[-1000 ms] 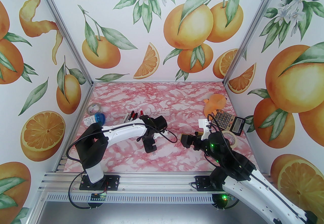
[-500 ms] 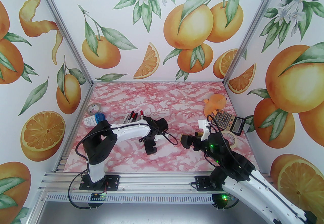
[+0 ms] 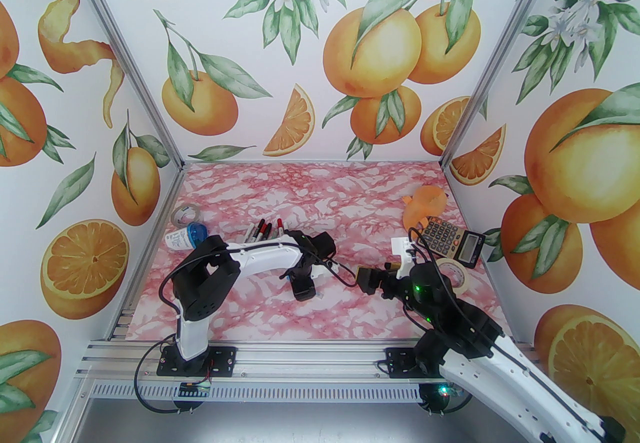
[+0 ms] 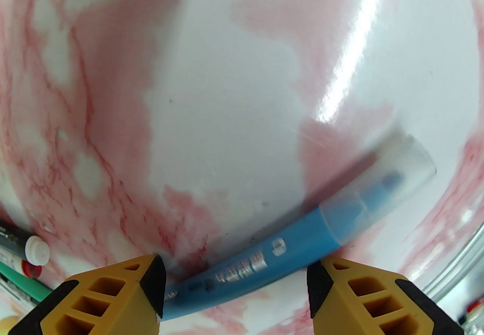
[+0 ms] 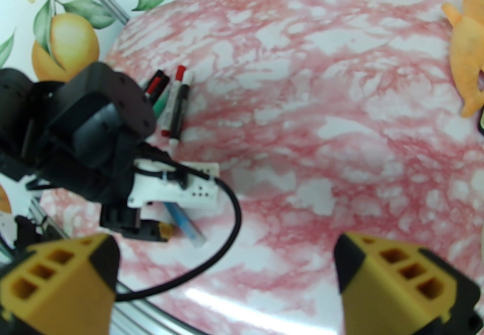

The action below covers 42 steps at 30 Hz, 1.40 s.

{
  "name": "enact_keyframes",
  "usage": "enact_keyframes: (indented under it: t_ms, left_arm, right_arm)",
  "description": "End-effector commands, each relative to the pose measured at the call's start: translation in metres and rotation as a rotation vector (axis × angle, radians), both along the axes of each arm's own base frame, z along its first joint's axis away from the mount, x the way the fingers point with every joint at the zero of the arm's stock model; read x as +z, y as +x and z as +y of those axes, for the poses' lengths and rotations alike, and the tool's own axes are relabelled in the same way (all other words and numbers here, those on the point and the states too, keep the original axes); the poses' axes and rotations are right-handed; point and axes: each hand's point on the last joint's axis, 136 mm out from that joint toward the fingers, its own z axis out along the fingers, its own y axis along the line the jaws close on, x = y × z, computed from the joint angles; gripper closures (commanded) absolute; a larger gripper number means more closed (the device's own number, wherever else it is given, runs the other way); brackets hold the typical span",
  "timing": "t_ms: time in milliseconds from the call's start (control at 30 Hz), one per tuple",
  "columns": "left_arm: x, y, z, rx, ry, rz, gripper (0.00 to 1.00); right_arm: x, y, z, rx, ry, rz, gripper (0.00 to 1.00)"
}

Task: Open the pen caps

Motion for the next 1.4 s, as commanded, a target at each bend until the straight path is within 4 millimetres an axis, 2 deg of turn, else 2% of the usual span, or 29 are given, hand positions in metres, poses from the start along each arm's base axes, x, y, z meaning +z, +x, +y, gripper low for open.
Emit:
enact_keyframes:
  t_ms: [0, 67, 133, 200, 300, 400, 600, 733, 800, 967, 1133, 1233, 1367]
  left_arm:
    - [0.002, 0.002, -0.009, 0.020, -0.033, 0.011, 0.48]
    - [0.002, 0.001, -0.009, 0.031, -0.035, 0.018, 0.56]
    - [0.003, -0.001, -0.008, 0.048, -0.039, 0.023, 0.57]
    - [0.003, -0.003, -0.004, 0.075, -0.040, 0.022, 0.69]
    - [0.000, -0.004, 0.001, 0.124, -0.028, 0.015, 0.71]
    - [-0.002, -0.005, -0.001, 0.184, -0.046, 0.016, 0.77]
    - [-0.002, -0.005, -0.018, 0.254, -0.121, -0.009, 0.79]
    - [-0.001, -0.001, -0.025, 0.276, -0.120, -0.076, 0.80]
    - [0.002, 0.002, -0.030, 0.309, -0.147, -0.083, 0.80]
    - [0.028, 0.004, -0.054, 0.385, -0.327, -0.058, 0.81]
    - [0.058, 0.008, -0.068, 0.424, -0.500, 0.013, 0.81]
    - [0.083, 0.009, -0.074, 0.407, -0.602, 0.053, 0.82]
    - [0.120, 0.014, -0.073, 0.380, -0.707, 0.046, 0.82]
  right_arm:
    - [0.002, 0.001, -0.001, -0.017, 0.013, -0.009, 0.00]
    - [0.003, 0.001, -0.001, -0.016, 0.015, -0.009, 0.00]
    - [0.003, 0.001, 0.000, -0.015, 0.015, -0.009, 0.00]
    - [0.004, 0.002, 0.001, -0.011, 0.021, -0.010, 0.00]
    - [0.004, 0.004, 0.002, -0.028, 0.041, -0.003, 0.00]
    - [0.002, 0.008, 0.003, -0.051, 0.050, 0.011, 0.00]
    - [0.006, 0.011, 0.006, -0.057, 0.074, 0.019, 0.00]
    - [0.014, 0.003, 0.013, 0.025, 0.077, -0.018, 0.03]
    - [0.016, -0.001, 0.012, 0.034, 0.077, -0.009, 0.08]
    - [0.023, -0.013, 0.019, 0.096, 0.145, -0.002, 0.19]
    - [0.025, -0.012, 0.021, 0.073, 0.204, 0.014, 0.32]
    - [0.039, -0.011, 0.022, 0.055, 0.295, -0.009, 0.34]
    - [0.053, -0.007, 0.024, 0.029, 0.405, -0.023, 0.37]
